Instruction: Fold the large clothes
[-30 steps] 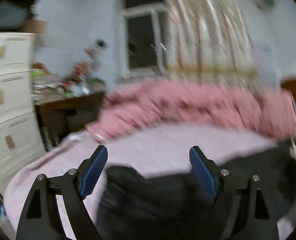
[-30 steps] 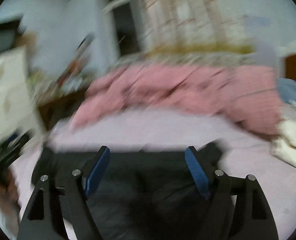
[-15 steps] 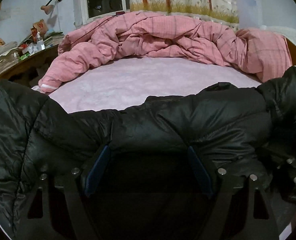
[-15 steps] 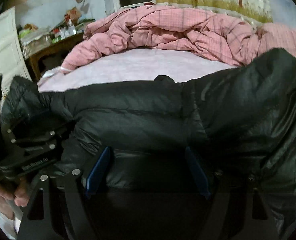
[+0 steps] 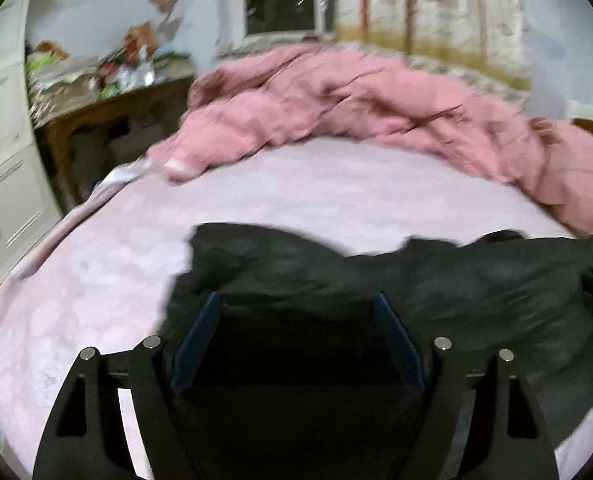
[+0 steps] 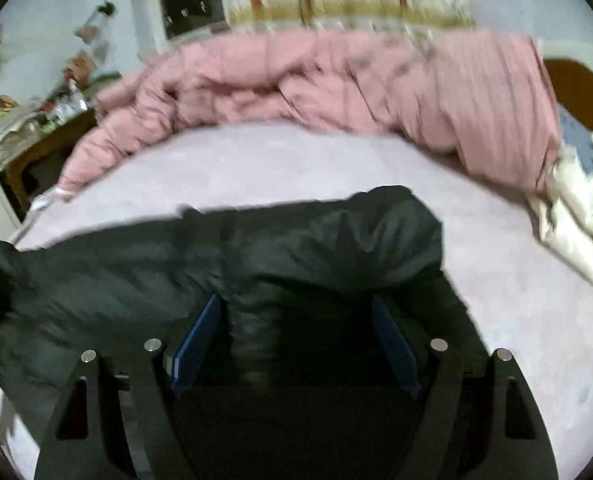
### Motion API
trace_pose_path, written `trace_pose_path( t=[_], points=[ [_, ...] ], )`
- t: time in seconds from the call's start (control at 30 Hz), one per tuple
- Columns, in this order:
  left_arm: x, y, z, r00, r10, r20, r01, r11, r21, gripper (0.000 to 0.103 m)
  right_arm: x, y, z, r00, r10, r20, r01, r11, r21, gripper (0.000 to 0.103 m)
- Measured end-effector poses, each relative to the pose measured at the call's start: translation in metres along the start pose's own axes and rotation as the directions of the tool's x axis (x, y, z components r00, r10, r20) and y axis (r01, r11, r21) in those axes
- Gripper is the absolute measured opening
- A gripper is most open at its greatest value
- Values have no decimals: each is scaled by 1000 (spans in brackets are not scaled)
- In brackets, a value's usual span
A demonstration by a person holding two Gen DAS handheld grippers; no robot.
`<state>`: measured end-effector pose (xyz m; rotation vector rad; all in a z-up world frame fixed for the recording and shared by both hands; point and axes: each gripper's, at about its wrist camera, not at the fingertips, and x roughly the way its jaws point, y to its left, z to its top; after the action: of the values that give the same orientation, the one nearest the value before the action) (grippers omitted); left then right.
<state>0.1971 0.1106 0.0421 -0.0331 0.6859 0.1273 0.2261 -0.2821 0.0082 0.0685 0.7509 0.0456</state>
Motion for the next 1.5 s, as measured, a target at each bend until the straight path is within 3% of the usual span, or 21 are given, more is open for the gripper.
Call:
trace_pose_path(
  t=[0.1,0.27,0.4,0.53,0.7,0.8,0.9,0.97,1.0,1.07,1.13,1.2,1.27,1.33,1.4,1.47,1.5],
  points=[
    [28,21,-7,993,-37,-112,34,999,-32,78,7,-16,-5,1000,0,-19,0,1000,20,78],
    [40,42,-12,990,-29,-140,15,995,-96,79,-5,-44,-9,999,-43,-5,43,998,46,79],
    [8,28,-10,1000,-24,-8,23,997,-76,75,-23,-65,-19,998,-18,62,8,986,164,79],
    [-31,2,-6,989,-91,116,96,995,-34,75,-58,-68,-30,980,62,189,-108,964,243,79],
    [-56,-40,-3,965,-221,145,216,975,47,75,-96,-57,-67,971,43,237,-113,950,292,82],
    [-64,-66,-4,959,-231,163,218,972,90,75,-122,-62,-103,957,45,288,-156,913,377,82],
    [-75,-83,-12,949,-256,185,236,964,124,71,-142,-64,-125,952,11,306,-138,908,396,82],
    [-86,-86,-13,947,-211,243,183,974,133,70,-150,-68,-137,944,14,331,-163,888,429,84],
    [-96,-85,-14,939,-155,308,118,984,136,70,-152,-72,-143,941,19,338,-179,877,447,85],
    [-114,-75,-13,913,-39,407,-8,994,112,74,-143,-74,-144,951,96,294,-222,875,431,85],
    [-126,-57,-7,891,66,450,-103,993,59,79,-124,-75,-144,960,179,215,-256,869,424,85],
    [-133,-36,-1,899,46,436,-70,997,39,79,-109,-76,-147,961,224,164,-274,852,446,85],
    [-132,-20,4,924,-107,367,89,994,66,79,-96,-75,-150,965,235,121,-264,844,467,85],
    [-122,-20,4,921,-255,294,240,967,87,79,-86,-73,-151,977,190,94,-212,847,488,85],
    [-101,-40,3,919,-340,198,326,940,102,75,-84,-69,-149,979,168,118,-205,849,487,85],
    [-76,-72,0,923,-378,72,367,921,128,48,-74,-69,-141,961,241,138,-278,824,494,85],
    [-57,-89,-4,914,-406,-14,404,905,132,40,-67,-70,-137,955,268,126,-294,814,500,85]
  ],
)
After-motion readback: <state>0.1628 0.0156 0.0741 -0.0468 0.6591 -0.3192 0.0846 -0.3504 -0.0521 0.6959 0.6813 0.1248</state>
